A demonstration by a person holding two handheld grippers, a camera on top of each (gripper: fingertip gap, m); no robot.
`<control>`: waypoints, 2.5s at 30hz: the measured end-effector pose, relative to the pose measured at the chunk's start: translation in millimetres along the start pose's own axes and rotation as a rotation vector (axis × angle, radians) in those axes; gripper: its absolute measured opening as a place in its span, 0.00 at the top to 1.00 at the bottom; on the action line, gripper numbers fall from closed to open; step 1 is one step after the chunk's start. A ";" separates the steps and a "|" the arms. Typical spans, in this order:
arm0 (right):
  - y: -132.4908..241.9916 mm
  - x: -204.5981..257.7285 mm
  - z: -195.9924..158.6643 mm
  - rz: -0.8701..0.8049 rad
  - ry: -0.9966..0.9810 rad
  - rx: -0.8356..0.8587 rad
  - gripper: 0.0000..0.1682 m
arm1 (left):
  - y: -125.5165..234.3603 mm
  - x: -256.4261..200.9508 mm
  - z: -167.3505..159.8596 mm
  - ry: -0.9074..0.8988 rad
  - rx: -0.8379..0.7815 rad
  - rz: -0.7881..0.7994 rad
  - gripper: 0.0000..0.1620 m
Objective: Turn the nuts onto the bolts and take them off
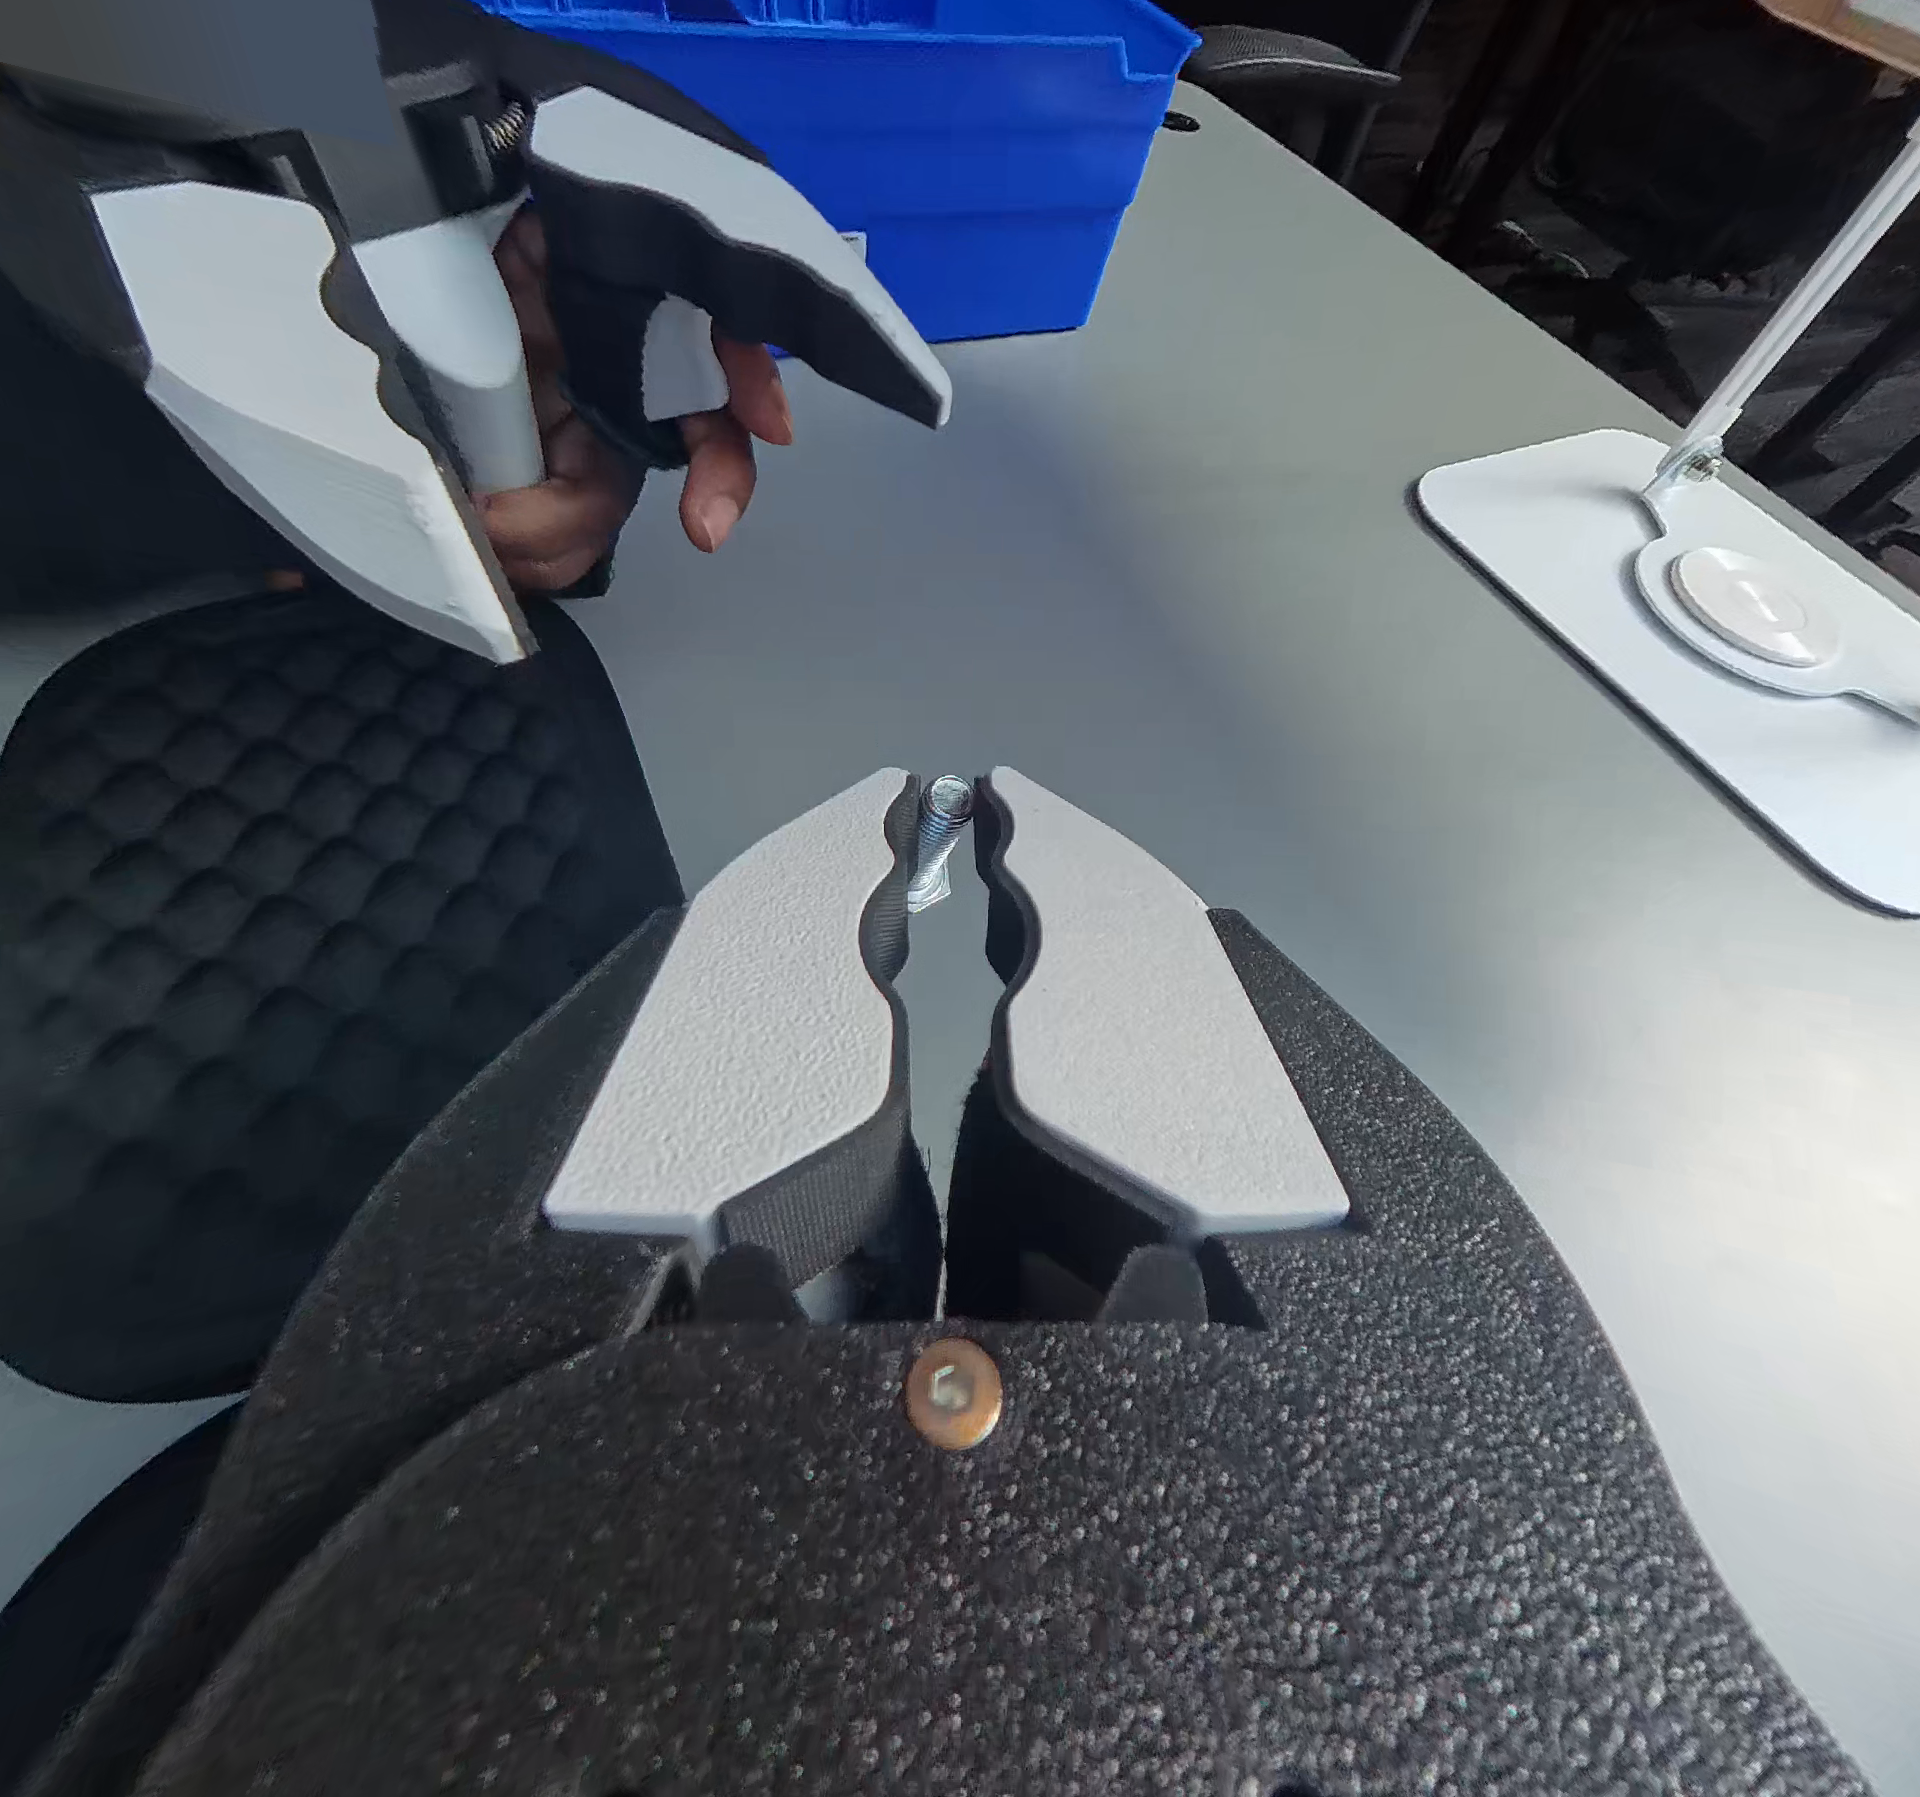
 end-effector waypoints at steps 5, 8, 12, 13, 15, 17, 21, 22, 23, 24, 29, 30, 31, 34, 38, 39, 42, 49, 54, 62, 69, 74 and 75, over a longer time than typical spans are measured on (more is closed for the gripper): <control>-9.8 1.3 -5.5 0.004 0.018 0.050 0.95 | 0.7 1.6 -1.5 0.017 -0.001 -0.037 0.54; -14.3 0.4 -7.6 0.009 0.025 0.076 0.95 | 0.4 1.2 -1.6 0.014 0.001 -0.042 0.53; -18.4 0.0 -11.0 0.011 0.040 0.102 0.94 | 1.0 1.5 -1.6 0.018 -0.004 -0.041 0.53; -19.0 0.2 -11.5 0.013 0.043 0.108 0.94 | 1.1 1.5 -1.6 0.019 -0.006 -0.041 0.53; -20.2 0.8 -12.5 0.012 0.054 0.118 0.94 | 1.2 2.0 -1.6 0.025 -0.008 -0.042 0.53; -21.1 1.8 -13.4 0.013 0.067 0.126 0.94 | 1.2 2.1 -1.5 0.026 -0.006 -0.046 0.53; -21.5 2.1 -13.8 0.017 0.074 0.130 0.94 | 0.3 1.6 -1.7 0.022 0.005 -0.049 0.54; -21.3 1.8 -13.7 0.020 0.072 0.129 0.94 | 0.1 1.5 -1.9 0.022 0.006 -0.050 0.54; -20.5 1.1 -12.9 0.015 0.066 0.118 0.89 | 0.1 1.5 -2.0 0.022 0.006 -0.049 0.54; -18.8 -0.5 -11.2 0.002 0.054 0.104 0.84 | 0.1 1.5 -2.0 0.023 0.006 -0.049 0.54; 14.2 -4.8 5.2 -0.055 -0.043 -0.040 0.74 | 0.1 1.8 -2.2 0.024 0.011 -0.045 0.55; 24.8 -3.7 6.7 -0.076 -0.068 -0.083 0.72 | 0.2 1.9 -2.1 0.024 0.010 -0.040 0.55; 36.0 -2.1 6.1 -0.101 -0.094 -0.122 0.71 | 0.4 2.0 -2.0 0.025 0.009 -0.036 0.55; 66.0 4.4 -8.4 -0.206 -0.167 -0.206 0.69 | 0.8 3.5 -1.4 0.033 0.019 -0.003 0.57; 86.8 9.4 -34.9 -0.282 -0.229 -0.281 0.70 | 3.9 5.3 4.6 0.081 0.089 0.042 0.56; 91.4 8.6 -33.6 -0.274 -0.237 -0.328 0.71 | 6.7 5.6 9.0 0.088 0.096 0.063 0.57; 92.0 3.4 -36.9 -0.240 -0.287 -0.338 0.72 | 24.0 7.0 30.3 0.113 0.126 0.169 0.61; 91.2 -0.2 -39.0 -0.183 -0.330 -0.341 0.71 | 129.3 19.3 86.3 0.146 0.263 0.475 0.63; 93.1 -1.6 -39.9 -0.182 -0.347 -0.361 0.72 | 195.2 38.0 88.3 0.213 0.519 0.645 0.65; 90.9 2.3 -38.1 -0.196 -0.298 -0.335 0.72 | 197.2 72.8 22.4 0.384 0.997 0.499 0.70; 90.1 4.8 -37.1 -0.205 -0.268 -0.325 0.72 | 185.6 104.6 -12.5 0.429 1.152 0.450 0.73; 90.3 3.8 -37.4 -0.204 -0.277 -0.328 0.72 | 182.3 116.0 -24.4 0.449 1.218 0.427 0.78; 90.6 3.5 -37.5 -0.205 -0.280 -0.330 0.72 | 181.6 117.2 -23.9 0.441 1.216 0.426 0.78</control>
Point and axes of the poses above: each gripper's, where its closed fingertips meet, y back along the fingers, z out of its top, x = y × z across the jaws, the point moved 10 cm from there along y, back along the fingers
